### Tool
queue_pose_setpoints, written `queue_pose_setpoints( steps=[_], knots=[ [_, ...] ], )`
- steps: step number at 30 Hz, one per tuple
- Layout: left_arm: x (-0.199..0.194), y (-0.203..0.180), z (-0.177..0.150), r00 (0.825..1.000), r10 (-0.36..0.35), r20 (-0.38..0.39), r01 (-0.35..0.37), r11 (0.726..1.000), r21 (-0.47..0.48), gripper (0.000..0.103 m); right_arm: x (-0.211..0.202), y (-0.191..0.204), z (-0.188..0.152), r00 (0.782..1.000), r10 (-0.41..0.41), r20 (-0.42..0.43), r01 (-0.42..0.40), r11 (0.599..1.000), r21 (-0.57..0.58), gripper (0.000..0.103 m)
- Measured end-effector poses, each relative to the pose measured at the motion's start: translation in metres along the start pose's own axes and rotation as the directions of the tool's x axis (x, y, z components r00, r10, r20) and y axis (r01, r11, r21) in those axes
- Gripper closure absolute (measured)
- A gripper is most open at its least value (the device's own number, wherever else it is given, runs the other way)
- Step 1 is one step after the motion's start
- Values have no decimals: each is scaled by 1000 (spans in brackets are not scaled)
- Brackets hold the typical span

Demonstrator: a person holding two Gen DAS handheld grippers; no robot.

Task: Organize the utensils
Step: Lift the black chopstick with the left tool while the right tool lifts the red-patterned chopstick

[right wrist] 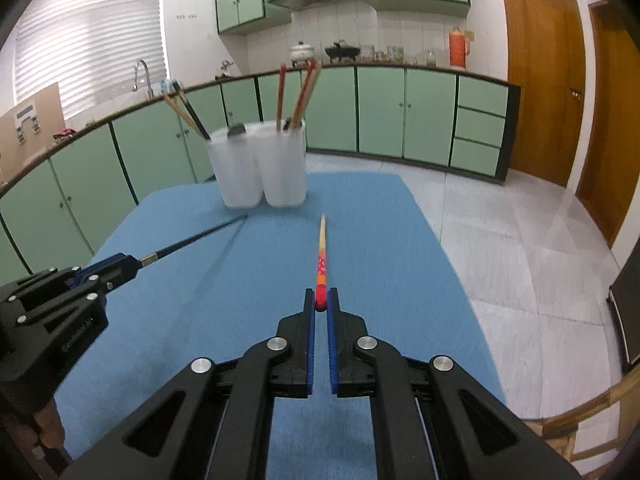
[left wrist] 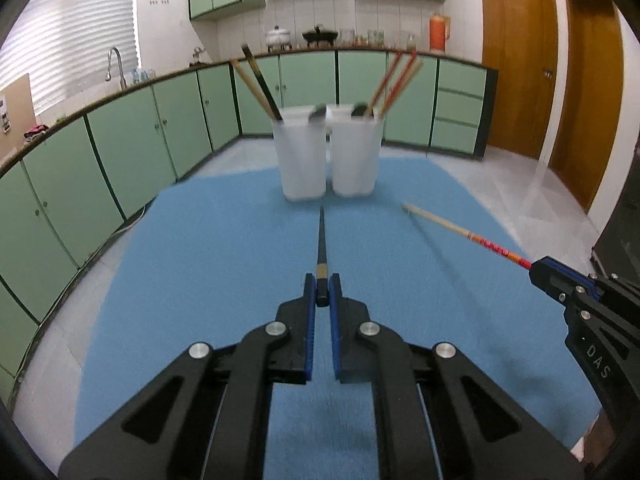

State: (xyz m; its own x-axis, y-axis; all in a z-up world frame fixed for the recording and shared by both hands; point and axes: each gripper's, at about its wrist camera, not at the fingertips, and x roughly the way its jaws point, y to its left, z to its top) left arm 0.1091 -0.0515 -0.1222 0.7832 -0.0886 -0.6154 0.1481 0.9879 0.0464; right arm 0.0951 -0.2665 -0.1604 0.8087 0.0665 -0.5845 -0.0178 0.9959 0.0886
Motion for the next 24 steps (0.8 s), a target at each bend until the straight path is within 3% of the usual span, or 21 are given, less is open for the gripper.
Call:
queue_pose_setpoints(
  steps=[15, 24],
  knots=[
    [-37, 18, 70, 986, -57, 155, 65, 997, -49, 97, -33, -4, 75, 987, 79, 137, -82, 997, 14, 97],
    [-39, 28, 100, 982, -98, 164, 112, 991, -79, 97, -37, 4, 111, 981, 104, 163, -102, 995, -17, 97]
  ],
)
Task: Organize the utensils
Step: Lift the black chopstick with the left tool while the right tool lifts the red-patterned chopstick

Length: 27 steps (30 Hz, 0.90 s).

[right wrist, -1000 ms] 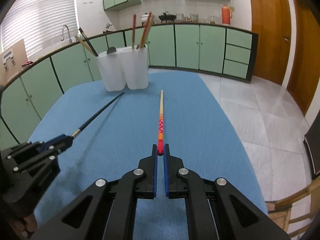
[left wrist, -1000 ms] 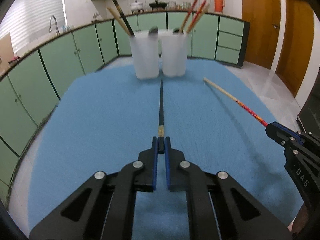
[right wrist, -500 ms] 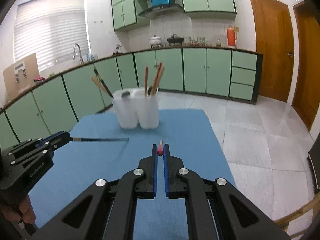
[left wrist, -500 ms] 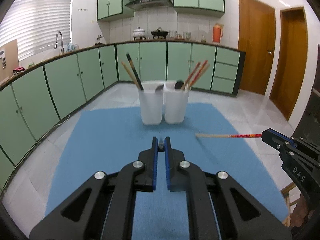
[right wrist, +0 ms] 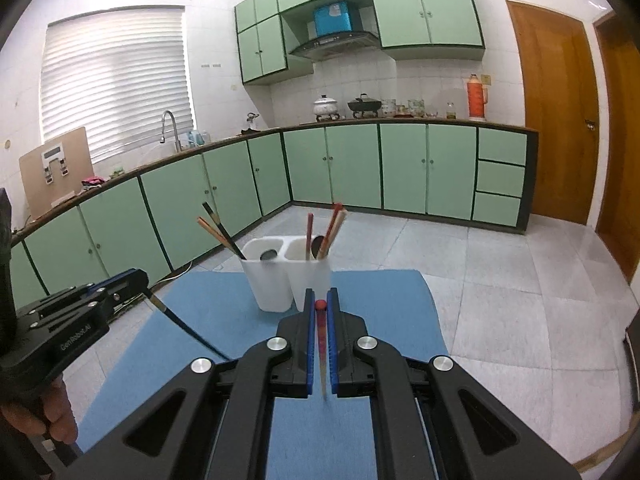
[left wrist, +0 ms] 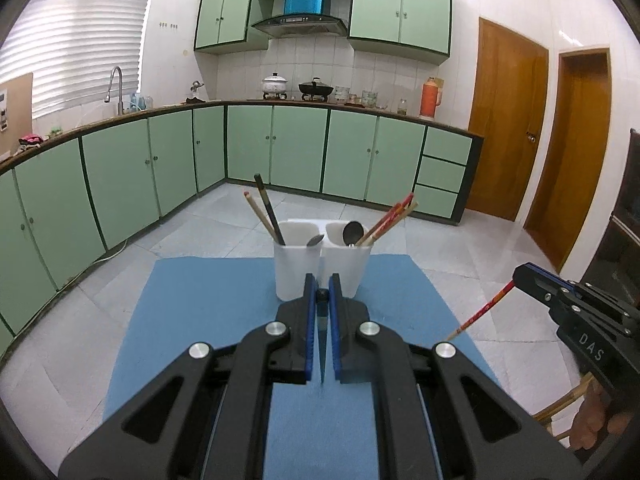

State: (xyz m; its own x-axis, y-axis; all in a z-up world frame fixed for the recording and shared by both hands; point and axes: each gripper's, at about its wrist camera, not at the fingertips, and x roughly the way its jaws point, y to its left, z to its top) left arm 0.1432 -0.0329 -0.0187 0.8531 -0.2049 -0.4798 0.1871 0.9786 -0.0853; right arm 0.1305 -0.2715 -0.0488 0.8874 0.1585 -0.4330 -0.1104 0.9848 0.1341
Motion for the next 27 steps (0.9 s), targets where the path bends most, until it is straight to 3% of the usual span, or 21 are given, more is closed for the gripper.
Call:
queue_pose_setpoints(
  steps=[14, 27],
  knots=[
    [-8, 9, 38, 996, -24, 86, 26, 1000, -13, 97, 7, 21, 31, 998, 47, 48, -45, 998, -52, 98],
    [-4, 17, 87, 981, -4, 194, 8, 1000, -21, 97, 13, 38, 76, 987, 96, 130, -86, 993, -81, 98]
  ],
)
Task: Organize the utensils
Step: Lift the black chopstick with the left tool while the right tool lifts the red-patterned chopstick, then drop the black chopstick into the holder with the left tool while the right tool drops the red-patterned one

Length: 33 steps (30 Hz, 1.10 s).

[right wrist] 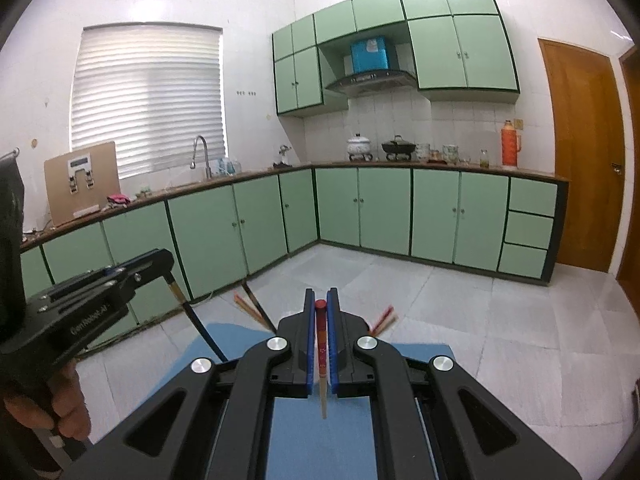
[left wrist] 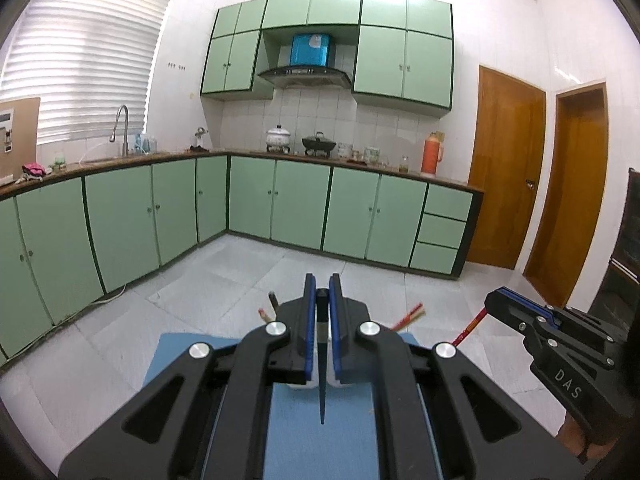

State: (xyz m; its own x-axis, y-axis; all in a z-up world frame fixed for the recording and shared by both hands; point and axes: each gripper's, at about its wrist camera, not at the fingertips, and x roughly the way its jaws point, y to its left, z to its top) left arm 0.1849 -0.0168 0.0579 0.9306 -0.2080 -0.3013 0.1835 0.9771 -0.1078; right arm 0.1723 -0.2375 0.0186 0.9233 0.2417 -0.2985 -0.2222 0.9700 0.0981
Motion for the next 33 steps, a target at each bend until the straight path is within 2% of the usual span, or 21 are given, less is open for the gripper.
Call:
queue_pose_setpoints(
  steps=[10, 19, 27, 33],
  knots=[
    [14, -5, 41, 994, 15, 112, -16, 1000, 4, 97, 19, -1, 39, 996, 7, 87, -8, 1000, 8, 97],
    [50, -12, 70, 983, 25, 183, -26, 1000, 0, 97, 48, -8, 67, 990, -35, 139, 35, 999, 6, 97],
    [103, -13, 59, 984, 37, 174, -40, 999, 14, 97, 92, -19, 63, 990, -60, 126, 58, 998, 16, 98],
    [144, -6, 38, 993, 39, 107, -41, 999, 11, 97, 127, -26, 45, 995, -61, 78, 59, 998, 22, 97]
  ],
)
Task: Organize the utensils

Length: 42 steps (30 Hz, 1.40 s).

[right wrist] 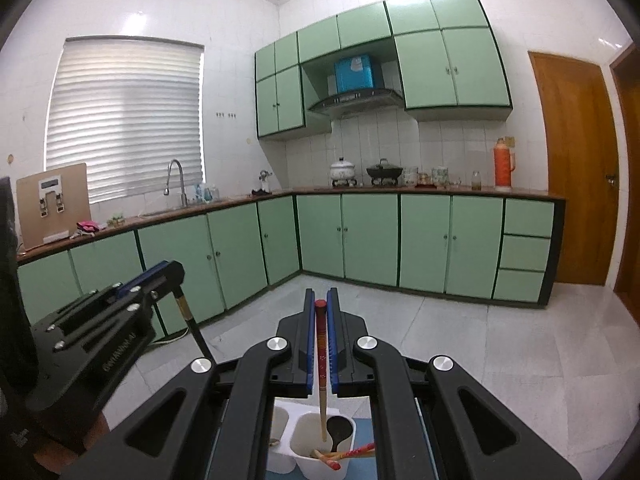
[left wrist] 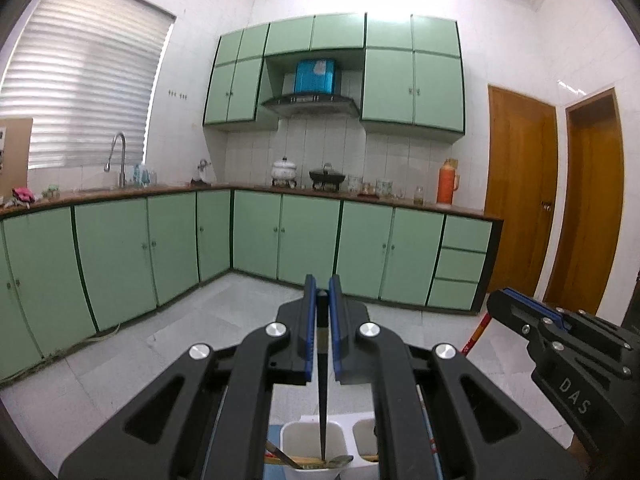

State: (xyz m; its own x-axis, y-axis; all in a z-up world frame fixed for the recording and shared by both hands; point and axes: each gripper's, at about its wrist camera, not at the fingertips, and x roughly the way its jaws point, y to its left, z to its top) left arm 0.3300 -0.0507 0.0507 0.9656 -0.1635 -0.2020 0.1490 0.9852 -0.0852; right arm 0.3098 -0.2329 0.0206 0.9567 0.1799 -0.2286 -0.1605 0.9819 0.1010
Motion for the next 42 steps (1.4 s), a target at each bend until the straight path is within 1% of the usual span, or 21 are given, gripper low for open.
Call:
queue_pose_setpoints(
  steps=[4, 10, 14, 19, 22, 23, 24, 25, 27, 29, 30, 31, 33, 36, 37, 39, 41, 42],
  knots=[
    [18, 6, -18, 999, 10, -48, -10, 1000, -1, 97, 14, -2, -14, 999, 2, -39, -2, 1000, 3, 97],
    [31, 15, -40, 994, 18, -105, -18, 1000, 0, 97, 27, 0, -33, 996, 16, -84, -16, 1000, -2, 97],
    [35, 22, -50, 990, 19, -143, -19, 1000, 0, 97, 31, 3, -45, 992, 32, -123, -32, 999, -2, 97],
    [35, 26, -59, 986, 25, -167, -23, 1000, 13, 96, 34, 2, -59, 983, 54, -175, -52, 998, 18, 97],
    [31, 28, -60, 985, 19, -172, -18, 1000, 9, 87, 29, 1, -60, 983, 59, -174, -56, 998, 25, 93],
    [28, 28, -59, 986, 14, -169, -12, 1000, 10, 82, 25, 0, -57, 985, 54, -163, -51, 998, 24, 92],
    [23, 28, -57, 988, 18, -155, -16, 1000, 15, 75, 19, -1, -54, 988, 49, -149, -46, 999, 27, 85],
    [17, 29, -54, 990, 24, -137, -22, 1000, 21, 70, 15, -2, -52, 989, 47, -139, -43, 999, 29, 77],
    [7, 28, -49, 994, 29, -108, -27, 999, 25, 56, 5, -6, -44, 993, 38, -115, -35, 999, 32, 68],
    [-7, 29, -43, 996, 26, -80, -25, 1000, 18, 49, -10, -8, -35, 996, 27, -84, -24, 999, 32, 65],
    [-13, 29, -41, 997, 28, -71, -27, 1000, 16, 45, -18, -10, -32, 997, 21, -70, -19, 999, 33, 58],
    [-20, 30, -39, 998, 31, -59, -30, 999, 14, 40, -23, -11, -29, 998, 16, -60, -15, 999, 33, 54],
    [-34, 28, -36, 999, 32, -42, -31, 999, 16, 31, -40, -13, -26, 999, 9, -36, -8, 999, 31, 51],
    [-57, 27, -37, 999, 33, -29, -33, 999, 26, 22, -59, -14, -26, 1000, 2, -19, -1, 1000, 24, 46],
    [-61, 25, -36, 999, 32, -29, -32, 999, 28, 21, -66, -14, -27, 1000, -5, -17, 5, 1000, 23, 44],
    [-76, 24, -38, 999, 33, -30, -32, 999, 27, 15, -79, -14, -31, 1000, -7, -21, 7, 1000, 25, 42],
    [-91, 22, -39, 999, 28, -29, -28, 999, 30, 13, -89, -12, -35, 1000, -12, -26, 12, 1000, 24, 37],
    [-97, 21, -40, 999, 29, -29, -28, 999, 32, 11, -94, -11, -37, 999, -14, -31, 14, 1000, 25, 33]
  ],
)
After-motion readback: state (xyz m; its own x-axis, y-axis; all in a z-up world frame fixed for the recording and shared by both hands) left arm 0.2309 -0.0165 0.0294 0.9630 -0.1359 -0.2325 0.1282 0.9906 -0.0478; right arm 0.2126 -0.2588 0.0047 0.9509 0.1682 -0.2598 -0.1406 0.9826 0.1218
